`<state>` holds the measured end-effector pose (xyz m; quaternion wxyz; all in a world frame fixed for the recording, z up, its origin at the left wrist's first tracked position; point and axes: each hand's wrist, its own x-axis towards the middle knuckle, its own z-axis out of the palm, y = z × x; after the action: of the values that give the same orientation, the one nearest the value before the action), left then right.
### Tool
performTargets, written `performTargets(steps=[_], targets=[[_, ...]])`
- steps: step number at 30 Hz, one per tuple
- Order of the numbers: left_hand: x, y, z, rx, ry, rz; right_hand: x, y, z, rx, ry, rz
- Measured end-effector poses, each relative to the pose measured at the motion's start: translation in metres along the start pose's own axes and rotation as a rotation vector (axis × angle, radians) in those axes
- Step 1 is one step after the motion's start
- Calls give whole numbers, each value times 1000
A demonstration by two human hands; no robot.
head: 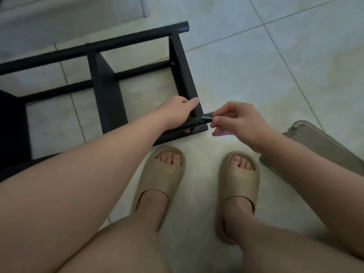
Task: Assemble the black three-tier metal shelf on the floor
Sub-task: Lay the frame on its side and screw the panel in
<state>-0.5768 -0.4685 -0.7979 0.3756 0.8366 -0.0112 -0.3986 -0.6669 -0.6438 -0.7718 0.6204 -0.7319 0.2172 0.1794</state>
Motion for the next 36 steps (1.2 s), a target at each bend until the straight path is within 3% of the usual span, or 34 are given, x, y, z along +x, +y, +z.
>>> performTargets(steps=[12,27,36], targets=[[10,-13,10,-49,-40,31,-7,20,8,71,-42,-79],[17,-20,5,-29,-84,87,-3,33,31,-215,44,-174],[16,-19,5,-32,-78,89,-2,39,50,65,169,-60]])
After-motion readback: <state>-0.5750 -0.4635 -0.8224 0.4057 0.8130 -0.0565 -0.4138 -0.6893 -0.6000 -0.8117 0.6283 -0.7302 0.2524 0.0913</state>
